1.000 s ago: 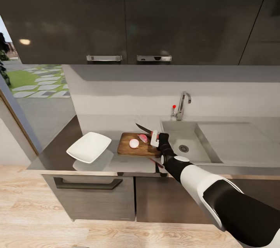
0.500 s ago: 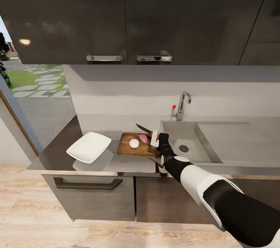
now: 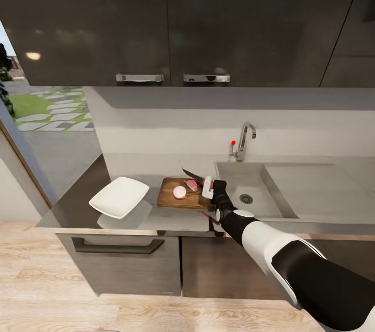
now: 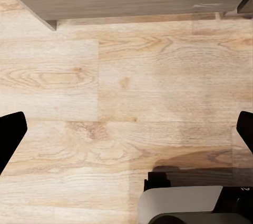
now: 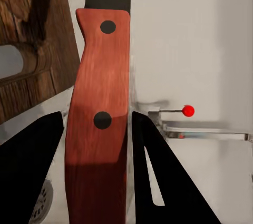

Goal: In the kitchen, take the Vidalia onion out of the sink, dice it on the chopping board with the paring knife, put the diced onion into the bowl on the countertop, then place both the paring knife and the chopping board into the sink.

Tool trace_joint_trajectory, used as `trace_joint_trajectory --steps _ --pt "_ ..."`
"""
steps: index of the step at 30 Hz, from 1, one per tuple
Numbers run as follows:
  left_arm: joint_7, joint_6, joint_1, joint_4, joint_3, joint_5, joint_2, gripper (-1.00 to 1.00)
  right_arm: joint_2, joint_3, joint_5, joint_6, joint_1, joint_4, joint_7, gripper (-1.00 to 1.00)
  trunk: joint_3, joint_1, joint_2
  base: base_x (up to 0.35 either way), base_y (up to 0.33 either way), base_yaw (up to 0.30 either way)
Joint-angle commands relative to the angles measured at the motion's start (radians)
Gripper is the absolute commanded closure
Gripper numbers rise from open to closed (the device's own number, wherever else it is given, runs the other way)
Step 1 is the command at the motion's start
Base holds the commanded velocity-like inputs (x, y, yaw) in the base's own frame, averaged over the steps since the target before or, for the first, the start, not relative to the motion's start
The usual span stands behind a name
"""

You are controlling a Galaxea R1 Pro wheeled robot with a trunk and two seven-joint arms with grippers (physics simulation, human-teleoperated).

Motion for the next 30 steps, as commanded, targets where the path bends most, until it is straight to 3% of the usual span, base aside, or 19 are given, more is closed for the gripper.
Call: trace_joint_trajectory --steps 1,7,23,30 --pt "0.003 -0.007 -0.002 0.004 -0.008 0.003 0.000 -1.00 0.000 0.001 0.011 0.007 -0.001 0.001 0.005 1.00 -0.002 0.001 -0.002 0.000 0.000 0.000" --pt "0.003 -0.007 -0.002 0.004 -0.008 0.003 0.000 -1.00 0.000 0.001 0.011 0.006 -0.001 0.001 0.045 1.00 -0.002 0.001 -0.002 0.000 0.000 0.000" --pt "0.003 -0.007 -0.002 0.004 -0.008 0.003 0.000 -1.00 0.000 0.001 0.011 0.007 -0.001 0.001 0.047 1.00 -0.002 0.001 -0.002 0.000 0.000 0.000" --pt "0.003 -0.007 -0.002 0.004 -0.008 0.003 0.000 -1.00 0.000 0.001 0.011 0.006 -0.001 -0.001 0.045 1.00 -0.002 0.001 -0.002 -0.078 0.214 0.000"
